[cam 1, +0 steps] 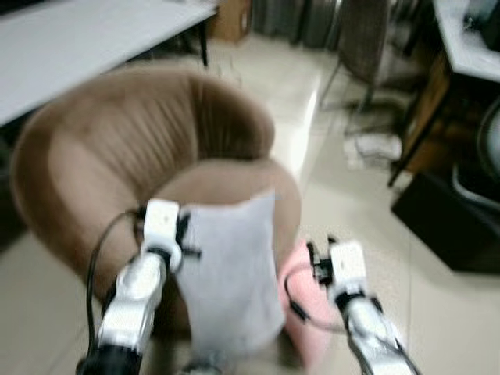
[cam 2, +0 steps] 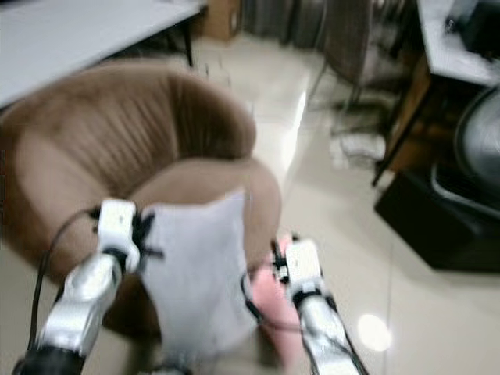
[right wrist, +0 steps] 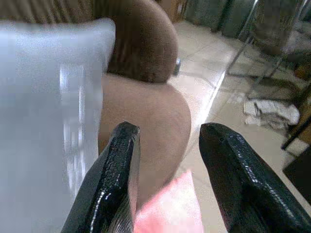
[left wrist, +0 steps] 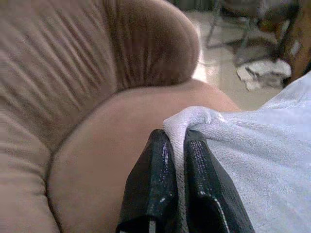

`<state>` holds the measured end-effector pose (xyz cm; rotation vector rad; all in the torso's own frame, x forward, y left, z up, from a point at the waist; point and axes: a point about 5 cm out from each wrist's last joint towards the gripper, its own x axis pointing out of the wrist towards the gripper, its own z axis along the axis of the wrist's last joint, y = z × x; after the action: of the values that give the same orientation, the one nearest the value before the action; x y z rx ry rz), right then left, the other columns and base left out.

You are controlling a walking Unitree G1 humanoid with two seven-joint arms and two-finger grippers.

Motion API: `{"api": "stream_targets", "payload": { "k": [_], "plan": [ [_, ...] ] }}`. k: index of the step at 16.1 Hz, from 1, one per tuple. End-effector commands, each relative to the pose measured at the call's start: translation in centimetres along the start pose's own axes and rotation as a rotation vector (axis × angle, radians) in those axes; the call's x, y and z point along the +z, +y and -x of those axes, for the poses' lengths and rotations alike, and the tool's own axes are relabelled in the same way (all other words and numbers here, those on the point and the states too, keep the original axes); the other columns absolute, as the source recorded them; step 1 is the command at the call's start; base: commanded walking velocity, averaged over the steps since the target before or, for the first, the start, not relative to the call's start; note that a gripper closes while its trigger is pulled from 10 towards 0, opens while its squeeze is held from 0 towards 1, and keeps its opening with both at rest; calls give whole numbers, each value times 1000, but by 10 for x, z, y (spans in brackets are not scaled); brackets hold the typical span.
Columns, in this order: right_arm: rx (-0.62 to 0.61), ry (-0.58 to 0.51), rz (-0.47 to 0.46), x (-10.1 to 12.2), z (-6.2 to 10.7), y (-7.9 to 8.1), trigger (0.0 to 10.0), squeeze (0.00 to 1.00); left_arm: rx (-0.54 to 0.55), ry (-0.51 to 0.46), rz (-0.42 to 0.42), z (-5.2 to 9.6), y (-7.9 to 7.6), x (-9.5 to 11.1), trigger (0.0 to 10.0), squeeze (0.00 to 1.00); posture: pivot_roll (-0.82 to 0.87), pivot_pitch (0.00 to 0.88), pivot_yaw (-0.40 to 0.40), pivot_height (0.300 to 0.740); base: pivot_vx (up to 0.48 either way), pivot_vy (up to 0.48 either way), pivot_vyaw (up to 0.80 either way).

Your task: Move the pillow to the sofa from floor

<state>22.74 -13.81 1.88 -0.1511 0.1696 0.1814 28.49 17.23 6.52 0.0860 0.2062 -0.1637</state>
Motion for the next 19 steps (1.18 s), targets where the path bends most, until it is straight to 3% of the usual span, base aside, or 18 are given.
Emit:
{"api": "stream_targets", "payload": {
  "k": [1,5,14,19],
  "plan": [
    [-17,16,5,-5,3,-6,10000,0,2,-91,-32,-7,-2,27,0,0,58,21,-10,740,0,0,0],
    [-13,24,3,-8,2,-2,10000,0,0,-132,-54,-14,0,46,0,0,56,25,3,740,0,0,0],
    [-12,57,5,-18,7,2,10000,0,-3,-208,-91,-33,0,92,0,0,44,17,18,740,480,0,0],
    [-15,76,7,-22,7,4,10000,0,24,-219,-32,-45,12,109,0,0,36,7,25,740,473,0,0]
  ]
}}
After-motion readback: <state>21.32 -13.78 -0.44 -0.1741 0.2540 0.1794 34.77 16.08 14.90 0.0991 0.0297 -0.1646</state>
